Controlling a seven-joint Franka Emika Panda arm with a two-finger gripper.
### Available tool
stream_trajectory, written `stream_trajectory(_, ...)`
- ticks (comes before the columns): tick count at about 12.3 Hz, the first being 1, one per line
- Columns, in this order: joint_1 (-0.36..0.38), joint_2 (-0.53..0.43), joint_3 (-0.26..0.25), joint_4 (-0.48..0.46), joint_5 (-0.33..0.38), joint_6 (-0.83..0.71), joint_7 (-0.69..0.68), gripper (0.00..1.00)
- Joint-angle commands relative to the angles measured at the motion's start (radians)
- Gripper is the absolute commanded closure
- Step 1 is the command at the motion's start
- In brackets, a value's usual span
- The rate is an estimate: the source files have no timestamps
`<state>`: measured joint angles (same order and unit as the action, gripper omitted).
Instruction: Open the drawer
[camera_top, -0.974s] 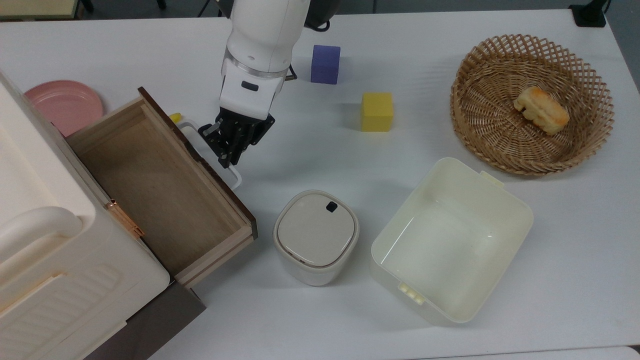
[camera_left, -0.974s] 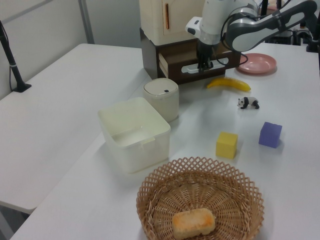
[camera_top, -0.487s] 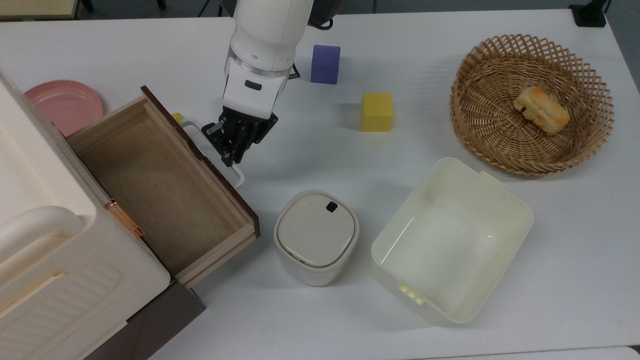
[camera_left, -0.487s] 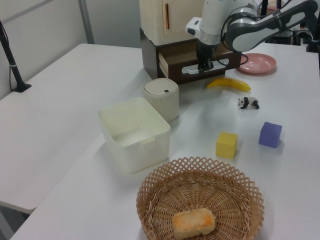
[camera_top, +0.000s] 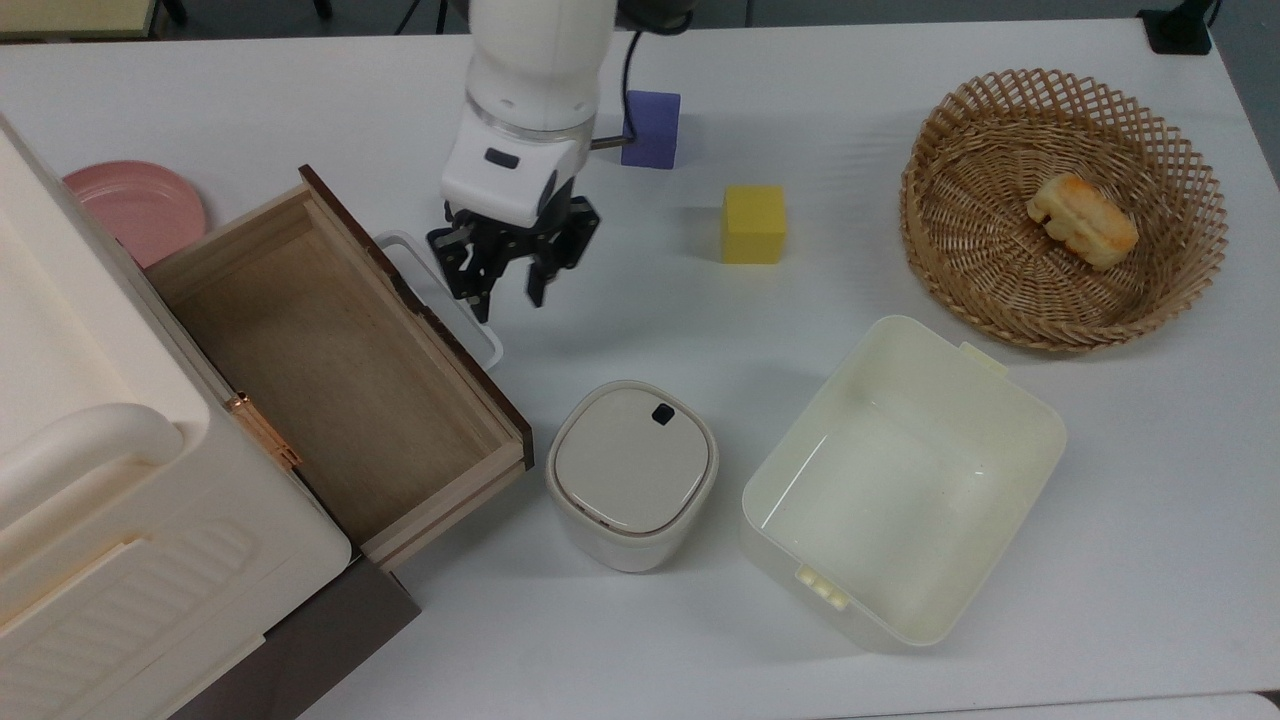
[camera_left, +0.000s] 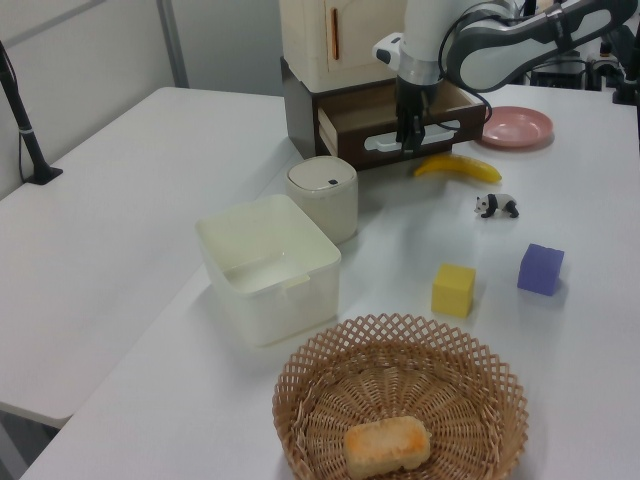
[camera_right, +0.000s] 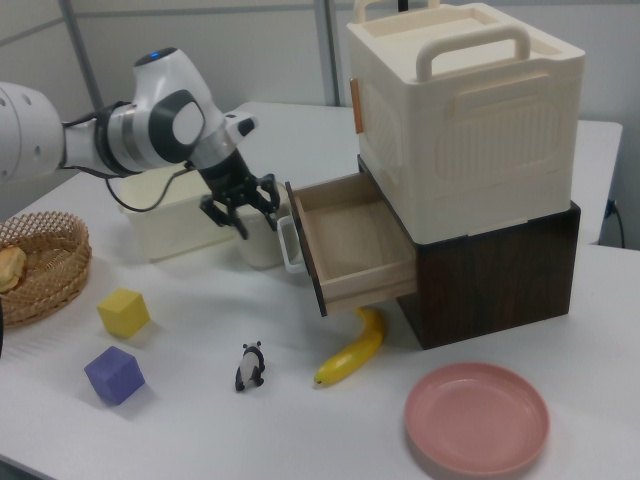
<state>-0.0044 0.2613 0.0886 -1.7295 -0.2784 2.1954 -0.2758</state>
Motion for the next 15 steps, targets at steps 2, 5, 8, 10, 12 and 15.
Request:
stream_trajectory(2, 0.029, -0.033, 0.002, 0.008, 0.024, -0.061, 0.255, 0.00)
stream_trajectory(5, 0.069, -0.033, 0.002, 0.068, 0.074, -0.237, 0.384, 0.00)
stream_trajectory(8, 0.110, -0.048, -0.001, 0.084, 0.096, -0.290, 0.631, 0.00)
stream_trajectory(10, 0.110, -0.054, -0.001, 0.085, 0.096, -0.296, 0.749, 0.00)
stream_trajectory(12, 0.101, -0.070, -0.003, 0.087, 0.097, -0.316, 0.790, 0.00)
stream_trajectory(15, 0.087, -0.119, -0.013, 0.087, 0.157, -0.382, 0.768, 0.00)
